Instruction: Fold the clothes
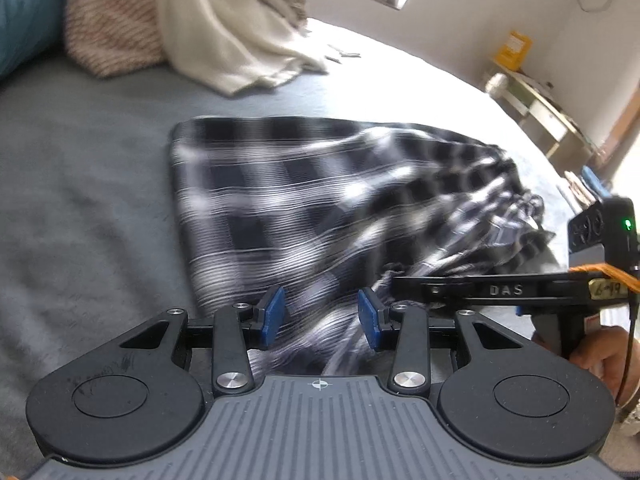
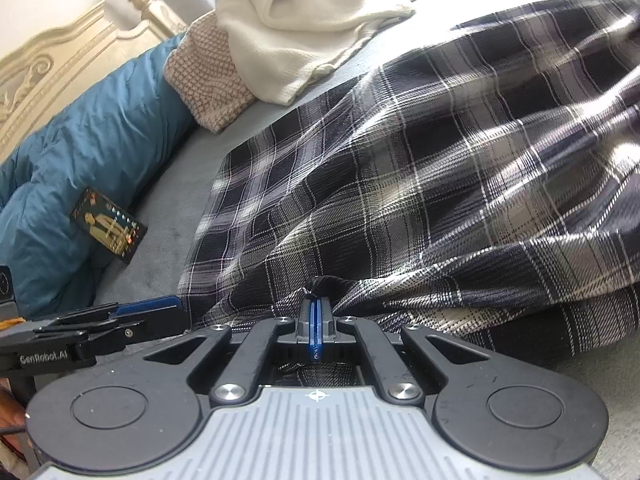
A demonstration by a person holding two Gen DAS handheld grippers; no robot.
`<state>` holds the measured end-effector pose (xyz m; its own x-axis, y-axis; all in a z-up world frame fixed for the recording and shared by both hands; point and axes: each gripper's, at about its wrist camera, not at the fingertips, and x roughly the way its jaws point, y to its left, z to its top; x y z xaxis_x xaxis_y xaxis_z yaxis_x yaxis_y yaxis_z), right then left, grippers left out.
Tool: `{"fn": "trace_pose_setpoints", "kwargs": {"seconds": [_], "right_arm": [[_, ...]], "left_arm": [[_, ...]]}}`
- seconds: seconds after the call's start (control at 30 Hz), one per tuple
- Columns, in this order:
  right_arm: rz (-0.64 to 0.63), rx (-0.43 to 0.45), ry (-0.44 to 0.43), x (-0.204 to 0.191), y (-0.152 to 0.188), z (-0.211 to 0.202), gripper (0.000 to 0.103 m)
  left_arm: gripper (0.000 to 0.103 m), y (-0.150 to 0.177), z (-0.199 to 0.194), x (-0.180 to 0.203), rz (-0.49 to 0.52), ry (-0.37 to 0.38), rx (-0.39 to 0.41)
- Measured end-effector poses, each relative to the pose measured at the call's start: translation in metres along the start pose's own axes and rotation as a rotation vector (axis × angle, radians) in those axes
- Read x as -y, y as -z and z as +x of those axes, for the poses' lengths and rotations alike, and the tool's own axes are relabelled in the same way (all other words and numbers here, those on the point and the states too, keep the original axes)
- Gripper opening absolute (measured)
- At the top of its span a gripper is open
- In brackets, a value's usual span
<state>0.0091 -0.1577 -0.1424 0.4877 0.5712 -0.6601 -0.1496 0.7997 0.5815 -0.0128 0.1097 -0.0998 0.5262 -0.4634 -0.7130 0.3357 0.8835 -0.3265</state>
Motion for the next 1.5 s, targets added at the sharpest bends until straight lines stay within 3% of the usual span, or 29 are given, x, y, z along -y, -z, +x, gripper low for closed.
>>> {"fn": "trace_pose_setpoints", "kwargs": {"seconds": [0.17,0.37,0.47,0.7,0.8,0.83,0.9,0.93,1.1,1.23,1.5], "right_arm": [[0.022,-0.002,-0.010,0.003,-0.001,0.000,0.000],[0.020,0.024,0.015,-0.002,-0.005,-0.016,0.002],[0.042,0.111,0.054,0.003,-0.015,-0.042,0.015],[0.329,0.412,0.314,0.081,-0.037,-0.117,0.017],[0.481,0.425,0.455,0.119,-0.027,-0.126,0.017],[0.521,0.412,0.511,0.130,-0.023,-0.126,0.011],[0.616,0.427,0.487,0.146,-0.014,-0.129,0.003],[0.659,0.440,0.465,0.150,-0.012,-0.132,0.003],[0.556,0.471,0.512,0.123,-0.017,-0.138,0.006],[0.383,0.476,0.555,0.095,-0.029,-0.132,0.007],[0.342,0.440,0.512,0.073,-0.051,-0.134,0.008]], "left_arm": [[0.040,0.001,0.021,0.015,0.070,-0.014,-0.035],[0.041,0.006,0.026,0.014,0.075,-0.021,-0.048],[0.041,0.005,0.027,0.014,0.072,-0.022,-0.054],[0.042,0.004,0.030,0.014,0.065,-0.033,-0.060],[0.042,0.004,0.030,0.014,0.064,-0.031,-0.064],[0.042,0.003,0.030,0.014,0.062,-0.030,-0.065],[0.042,0.003,0.030,0.013,0.060,-0.027,-0.066],[0.042,0.003,0.030,0.012,0.058,-0.025,-0.065],[0.043,0.003,0.031,0.010,0.051,-0.016,-0.060],[0.043,0.004,0.030,0.009,0.044,-0.009,-0.055],[0.043,-0.003,0.011,0.004,0.031,-0.005,-0.024]]}}
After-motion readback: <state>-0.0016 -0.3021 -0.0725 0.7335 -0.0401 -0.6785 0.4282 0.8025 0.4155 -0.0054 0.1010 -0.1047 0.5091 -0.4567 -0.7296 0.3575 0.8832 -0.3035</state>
